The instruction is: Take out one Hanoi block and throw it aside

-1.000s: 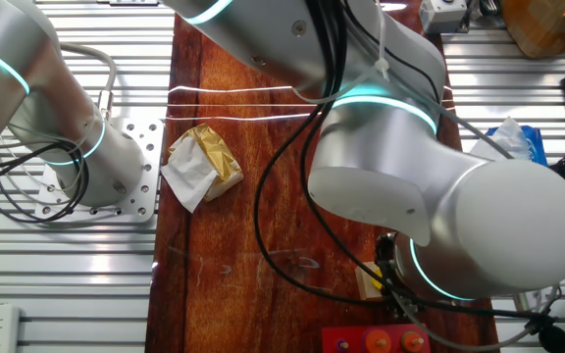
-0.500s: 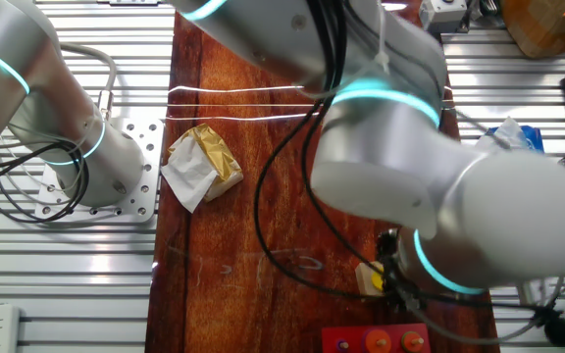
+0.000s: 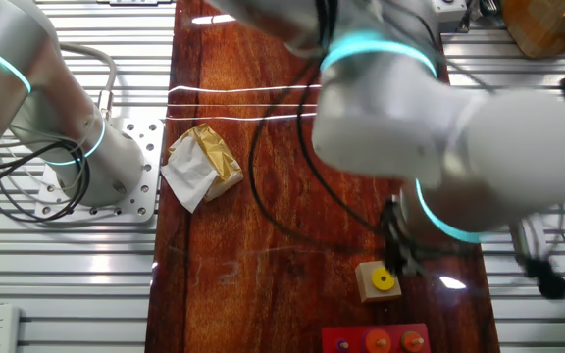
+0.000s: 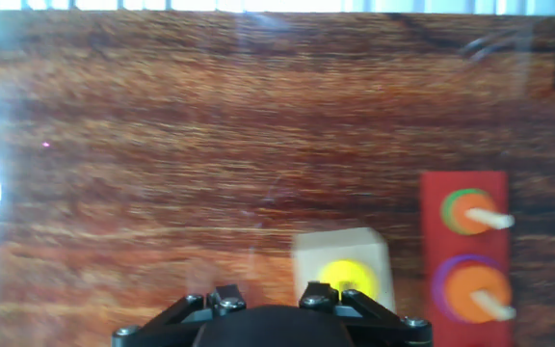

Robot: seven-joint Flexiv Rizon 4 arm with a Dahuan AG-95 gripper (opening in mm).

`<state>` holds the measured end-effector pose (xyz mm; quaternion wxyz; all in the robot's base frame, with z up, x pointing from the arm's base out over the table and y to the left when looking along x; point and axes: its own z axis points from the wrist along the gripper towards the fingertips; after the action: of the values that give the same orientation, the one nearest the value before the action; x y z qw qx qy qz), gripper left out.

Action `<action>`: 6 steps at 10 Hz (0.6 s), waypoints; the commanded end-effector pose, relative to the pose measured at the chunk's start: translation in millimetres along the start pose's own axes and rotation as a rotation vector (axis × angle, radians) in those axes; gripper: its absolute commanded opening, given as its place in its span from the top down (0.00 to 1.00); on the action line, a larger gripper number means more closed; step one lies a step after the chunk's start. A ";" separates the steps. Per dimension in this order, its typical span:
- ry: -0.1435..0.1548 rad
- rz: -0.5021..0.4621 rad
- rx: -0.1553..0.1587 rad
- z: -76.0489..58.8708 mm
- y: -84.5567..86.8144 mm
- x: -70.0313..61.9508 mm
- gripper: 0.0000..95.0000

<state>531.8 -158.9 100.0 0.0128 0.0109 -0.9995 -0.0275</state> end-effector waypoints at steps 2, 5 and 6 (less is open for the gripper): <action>0.010 0.010 0.001 -10.1 14.2 -17.7 0.60; 0.017 0.032 0.000 -22.2 38.1 -44.2 0.60; 0.020 0.041 0.000 -24.7 41.7 -48.3 0.60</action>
<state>583.7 -114.3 128.4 0.0232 -0.0110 -0.9993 -0.0277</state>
